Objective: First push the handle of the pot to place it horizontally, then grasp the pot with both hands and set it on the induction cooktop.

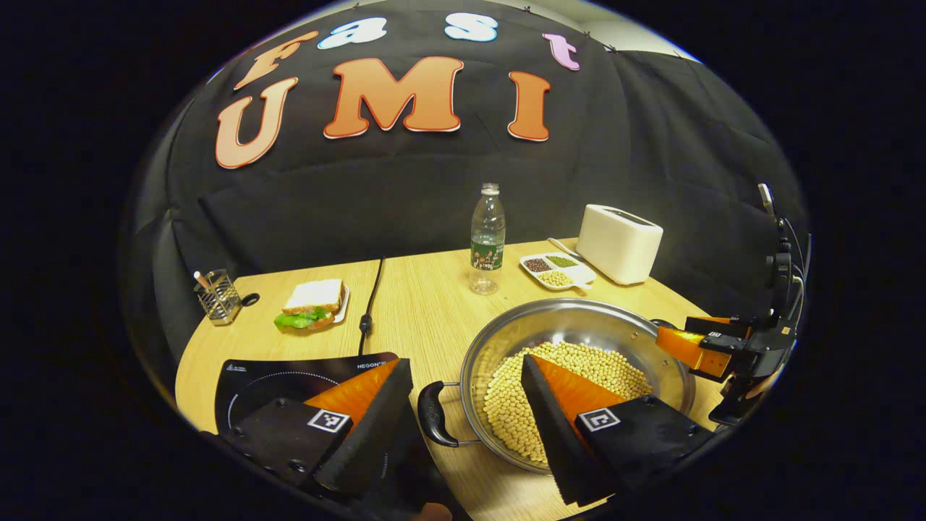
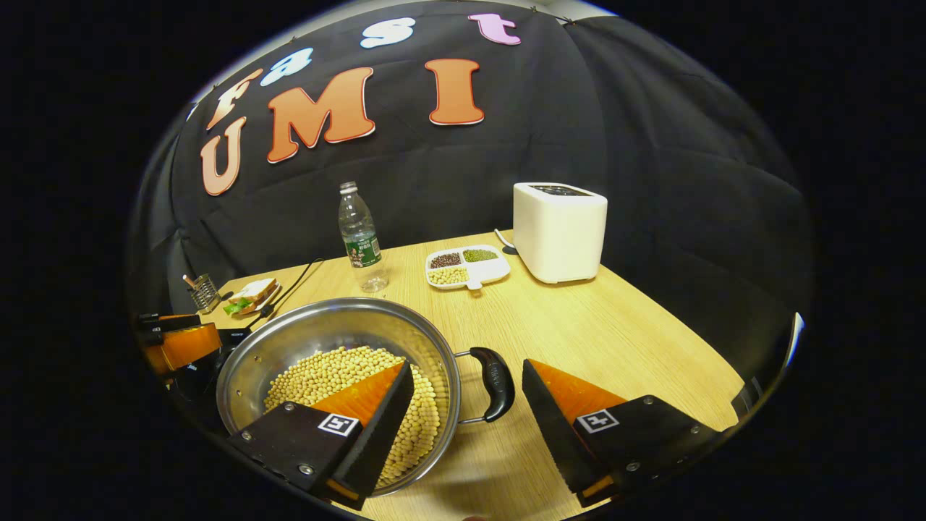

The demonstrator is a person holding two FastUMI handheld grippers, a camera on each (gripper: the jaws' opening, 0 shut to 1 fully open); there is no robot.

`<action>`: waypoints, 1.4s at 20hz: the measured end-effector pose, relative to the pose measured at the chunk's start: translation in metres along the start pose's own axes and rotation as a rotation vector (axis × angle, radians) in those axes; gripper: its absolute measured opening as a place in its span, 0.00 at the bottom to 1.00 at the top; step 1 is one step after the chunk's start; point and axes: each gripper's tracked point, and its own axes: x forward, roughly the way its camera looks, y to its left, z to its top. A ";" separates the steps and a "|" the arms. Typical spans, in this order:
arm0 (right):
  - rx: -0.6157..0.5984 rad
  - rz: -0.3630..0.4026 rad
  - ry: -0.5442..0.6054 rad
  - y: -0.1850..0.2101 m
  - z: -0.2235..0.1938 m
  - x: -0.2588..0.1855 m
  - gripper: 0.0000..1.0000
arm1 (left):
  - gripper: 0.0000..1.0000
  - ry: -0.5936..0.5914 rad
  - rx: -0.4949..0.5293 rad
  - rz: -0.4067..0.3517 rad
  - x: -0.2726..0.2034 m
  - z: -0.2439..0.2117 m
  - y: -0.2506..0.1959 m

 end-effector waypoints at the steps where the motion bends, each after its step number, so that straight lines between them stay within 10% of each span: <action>1: 0.000 -0.006 0.005 -0.002 -0.002 0.004 0.94 | 0.99 0.016 0.004 0.003 0.005 -0.004 0.002; 16: -0.002 0.003 0.077 0.007 -0.022 0.038 0.92 | 0.95 0.204 -0.026 0.027 0.037 -0.053 0.011; 18: -0.009 0.000 0.081 0.005 -0.021 0.040 0.80 | 0.69 0.210 -0.012 0.037 0.033 -0.052 0.015; 23: 0.075 0.082 0.106 0.008 -0.023 0.036 0.53 | 0.55 0.228 -0.038 0.050 0.038 -0.053 0.011; 28: 0.126 0.094 0.112 0.009 -0.025 0.028 0.50 | 0.53 0.256 -0.032 0.057 0.034 -0.052 0.010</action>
